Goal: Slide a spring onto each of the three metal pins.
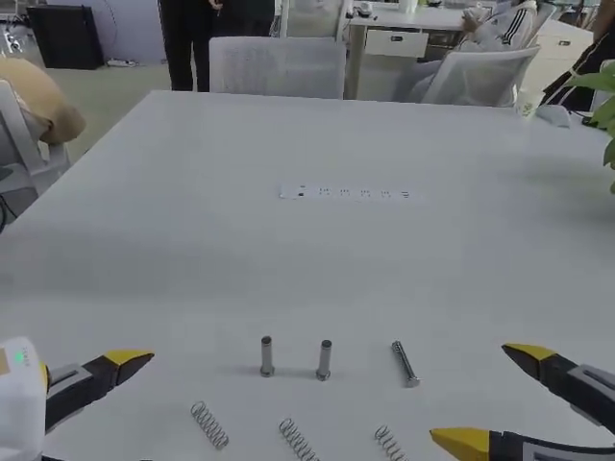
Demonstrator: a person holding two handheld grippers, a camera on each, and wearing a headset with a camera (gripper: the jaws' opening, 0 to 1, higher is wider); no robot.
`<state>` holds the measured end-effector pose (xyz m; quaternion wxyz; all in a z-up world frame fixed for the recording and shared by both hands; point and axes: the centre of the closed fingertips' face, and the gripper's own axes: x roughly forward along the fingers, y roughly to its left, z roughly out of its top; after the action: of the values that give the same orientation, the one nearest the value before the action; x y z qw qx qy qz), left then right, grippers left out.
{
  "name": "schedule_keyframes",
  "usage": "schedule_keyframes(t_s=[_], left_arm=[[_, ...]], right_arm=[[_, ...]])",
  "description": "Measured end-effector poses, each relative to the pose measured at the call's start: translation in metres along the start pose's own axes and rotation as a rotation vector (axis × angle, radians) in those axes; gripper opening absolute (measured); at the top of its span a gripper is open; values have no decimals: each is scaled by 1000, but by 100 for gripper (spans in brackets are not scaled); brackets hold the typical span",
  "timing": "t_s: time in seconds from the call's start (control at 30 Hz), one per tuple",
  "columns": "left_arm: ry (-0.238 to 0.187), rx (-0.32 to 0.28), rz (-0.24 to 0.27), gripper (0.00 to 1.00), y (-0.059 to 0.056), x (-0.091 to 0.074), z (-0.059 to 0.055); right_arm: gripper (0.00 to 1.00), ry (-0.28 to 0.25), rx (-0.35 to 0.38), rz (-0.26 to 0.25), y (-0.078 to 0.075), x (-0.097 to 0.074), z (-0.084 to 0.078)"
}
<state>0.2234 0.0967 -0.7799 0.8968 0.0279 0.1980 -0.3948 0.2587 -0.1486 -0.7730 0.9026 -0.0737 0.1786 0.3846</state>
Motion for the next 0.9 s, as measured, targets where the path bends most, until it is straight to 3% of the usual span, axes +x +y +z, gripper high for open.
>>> schedule_keyframes(t_s=[0.5, 0.9], left_arm=[[-1, -1, -2, 91, 1, 2, 1], [-23, -3, 17, 91, 4, -3, 5]], right_arm=[[83, 12, -1, -6, -5, -1, 0], [77, 42, -21, -3, -14, 13, 12]])
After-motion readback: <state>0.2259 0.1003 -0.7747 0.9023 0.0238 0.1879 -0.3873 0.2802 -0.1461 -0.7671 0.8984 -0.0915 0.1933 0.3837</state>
